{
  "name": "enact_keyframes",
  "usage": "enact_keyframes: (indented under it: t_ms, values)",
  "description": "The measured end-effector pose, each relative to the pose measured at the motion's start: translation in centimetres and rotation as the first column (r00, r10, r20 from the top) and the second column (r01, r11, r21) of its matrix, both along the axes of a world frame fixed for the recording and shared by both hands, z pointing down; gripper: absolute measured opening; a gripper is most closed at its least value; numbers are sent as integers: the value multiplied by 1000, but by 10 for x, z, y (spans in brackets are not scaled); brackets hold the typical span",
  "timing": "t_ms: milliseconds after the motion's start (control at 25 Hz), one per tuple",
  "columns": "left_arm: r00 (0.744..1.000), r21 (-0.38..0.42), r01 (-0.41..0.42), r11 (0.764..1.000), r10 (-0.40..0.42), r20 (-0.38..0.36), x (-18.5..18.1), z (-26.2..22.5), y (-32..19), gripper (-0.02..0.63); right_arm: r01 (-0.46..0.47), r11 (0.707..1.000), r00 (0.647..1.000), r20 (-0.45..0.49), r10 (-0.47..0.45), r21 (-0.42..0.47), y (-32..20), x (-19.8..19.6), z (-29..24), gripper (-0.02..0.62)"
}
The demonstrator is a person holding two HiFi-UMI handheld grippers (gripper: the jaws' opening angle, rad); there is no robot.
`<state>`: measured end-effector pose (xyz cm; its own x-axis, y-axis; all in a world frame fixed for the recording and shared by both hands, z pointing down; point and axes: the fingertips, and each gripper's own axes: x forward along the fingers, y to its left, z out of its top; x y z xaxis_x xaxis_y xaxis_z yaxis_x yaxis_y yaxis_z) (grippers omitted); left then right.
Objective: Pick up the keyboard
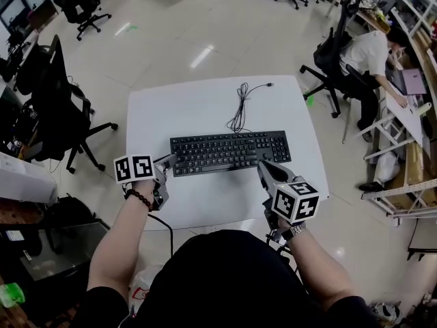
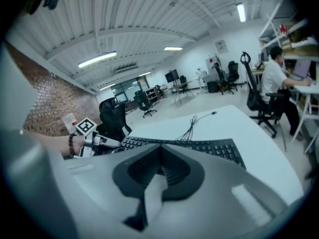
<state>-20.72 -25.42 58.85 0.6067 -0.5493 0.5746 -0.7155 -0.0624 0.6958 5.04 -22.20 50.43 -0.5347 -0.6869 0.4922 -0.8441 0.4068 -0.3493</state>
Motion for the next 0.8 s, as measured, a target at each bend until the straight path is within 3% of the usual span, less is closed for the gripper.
enact_keyframes:
  t_ms: [160,280,400,560,800]
  values:
    - [1000,12,-4,1000,4,4,3,-12,0,75,-75,990,987,133,91,-123,2,12,26,44]
    - [1000,17,-6,1000,6,10,5,-19,-1,75,-139,956,941,266,209,-257,2,22,54,88]
    - [1000,19,-10,1000,9,12,7,-23,-1,75,-183,910,861,386,332,-373,-1,30,80,155]
    - [1000,8,-10,1000,9,15,7,-25,2,74,-227,856,733,497,465,-465,-7,35,112,209]
    - [1000,1,-8,1000,8,13,13,-31,6,74,-252,822,576,603,551,-511,-27,42,135,224]
